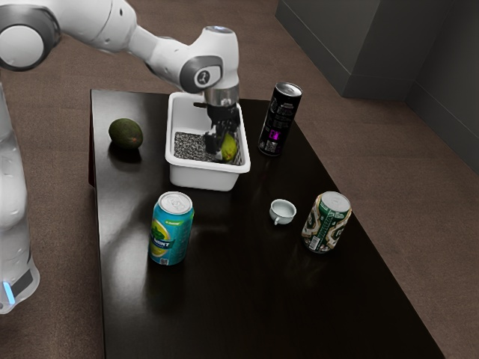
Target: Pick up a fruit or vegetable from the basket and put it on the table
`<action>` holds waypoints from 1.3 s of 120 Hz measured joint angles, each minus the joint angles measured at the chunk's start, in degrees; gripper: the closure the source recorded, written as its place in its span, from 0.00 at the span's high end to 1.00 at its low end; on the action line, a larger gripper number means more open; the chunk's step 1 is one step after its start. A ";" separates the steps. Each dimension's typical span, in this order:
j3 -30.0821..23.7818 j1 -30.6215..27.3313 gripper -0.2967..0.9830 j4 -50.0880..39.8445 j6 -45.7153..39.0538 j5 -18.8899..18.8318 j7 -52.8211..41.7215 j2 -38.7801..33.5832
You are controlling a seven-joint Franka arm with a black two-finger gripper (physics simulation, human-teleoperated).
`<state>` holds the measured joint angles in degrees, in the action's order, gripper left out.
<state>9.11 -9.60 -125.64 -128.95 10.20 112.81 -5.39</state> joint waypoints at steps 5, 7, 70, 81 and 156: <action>0.07 0.44 0.41 -0.38 0.20 0.23 -0.14 -1.13; 0.09 0.66 0.41 -0.54 0.32 0.30 -0.18 -1.71; -7.65 1.40 0.27 -1.57 10.88 -3.81 1.62 -20.06; -13.79 1.82 0.27 2.79 13.25 -4.12 2.44 -19.03; -38.00 4.22 0.52 11.50 14.04 0.78 10.97 -7.99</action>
<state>-28.90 -5.38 -114.13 -114.91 10.98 123.78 -13.38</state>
